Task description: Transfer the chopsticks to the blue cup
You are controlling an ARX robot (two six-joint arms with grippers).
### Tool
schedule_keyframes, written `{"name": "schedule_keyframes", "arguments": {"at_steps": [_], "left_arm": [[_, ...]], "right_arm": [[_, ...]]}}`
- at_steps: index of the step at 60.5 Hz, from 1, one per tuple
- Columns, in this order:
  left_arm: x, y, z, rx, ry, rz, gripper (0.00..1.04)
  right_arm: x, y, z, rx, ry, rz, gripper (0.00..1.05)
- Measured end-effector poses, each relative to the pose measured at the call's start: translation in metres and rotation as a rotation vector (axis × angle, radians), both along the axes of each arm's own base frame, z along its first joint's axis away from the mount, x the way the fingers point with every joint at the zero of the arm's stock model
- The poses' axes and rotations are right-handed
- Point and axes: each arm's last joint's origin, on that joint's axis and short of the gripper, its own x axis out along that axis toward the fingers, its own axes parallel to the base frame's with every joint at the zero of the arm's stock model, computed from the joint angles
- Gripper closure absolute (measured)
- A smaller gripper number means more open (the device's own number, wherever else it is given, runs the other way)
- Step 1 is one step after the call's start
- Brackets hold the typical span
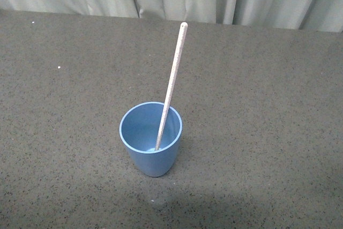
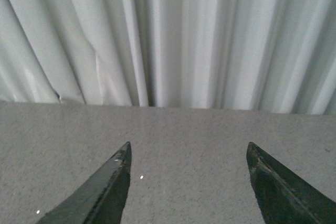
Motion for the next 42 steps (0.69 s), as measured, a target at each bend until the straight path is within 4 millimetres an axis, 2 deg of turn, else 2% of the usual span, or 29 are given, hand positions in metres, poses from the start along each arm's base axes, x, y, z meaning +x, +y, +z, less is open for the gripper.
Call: {"name": "schedule_keyframes", "arguments": {"at_steps": [5,7,15,19,42], "left_arm": [[0.0,0.0,0.0,0.0,0.0,0.0,0.07],[0.0,0.0,0.0,0.0,0.0,0.0,0.07],[0.0,0.0,0.0,0.0,0.0,0.0,0.07],[0.0,0.0,0.0,0.0,0.0,0.0,0.07],[0.0,0.0,0.0,0.0,0.0,0.0,0.07]], "right_arm": [[-0.005,-0.004,0.0,0.002,-0.012,-0.008,0.57],[-0.007,-0.005,-0.004,0.001,-0.007,-0.007,0.66],[-0.012,-0.011,-0.013,-0.001,0.004,0.019,0.87],[-0.015,-0.018,-0.011,0.0,-0.011,-0.004,1.03],[-0.027,-0.019,-0.009,-0.001,-0.019,-0.008,1.04]]}}
